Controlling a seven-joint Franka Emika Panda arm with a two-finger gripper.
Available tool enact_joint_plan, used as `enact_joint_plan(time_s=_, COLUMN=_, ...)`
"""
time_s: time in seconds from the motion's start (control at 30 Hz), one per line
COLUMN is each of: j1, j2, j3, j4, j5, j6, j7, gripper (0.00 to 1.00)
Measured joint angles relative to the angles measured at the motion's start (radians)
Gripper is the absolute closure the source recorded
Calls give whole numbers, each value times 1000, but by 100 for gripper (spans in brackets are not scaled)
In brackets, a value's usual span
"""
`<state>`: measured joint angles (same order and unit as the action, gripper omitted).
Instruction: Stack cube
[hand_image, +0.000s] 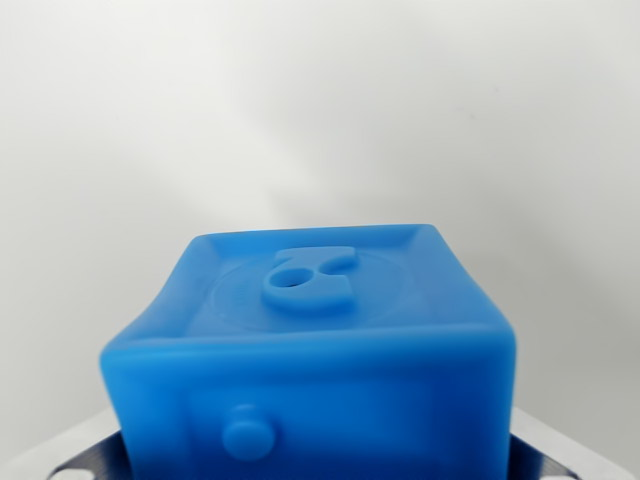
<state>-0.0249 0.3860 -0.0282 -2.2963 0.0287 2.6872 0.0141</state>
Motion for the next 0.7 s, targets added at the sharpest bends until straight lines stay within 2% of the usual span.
enact_joint_plan(time_s=0.27, j1=-10, j2=4, j3=-11, j4=19, j5=1, j6=-19, j7=0, gripper=100)
enact_joint_plan(time_s=0.7, j1=-40, j2=10, j3=-18, j4=62, j5=3, j6=-55, j7=0, gripper=100)
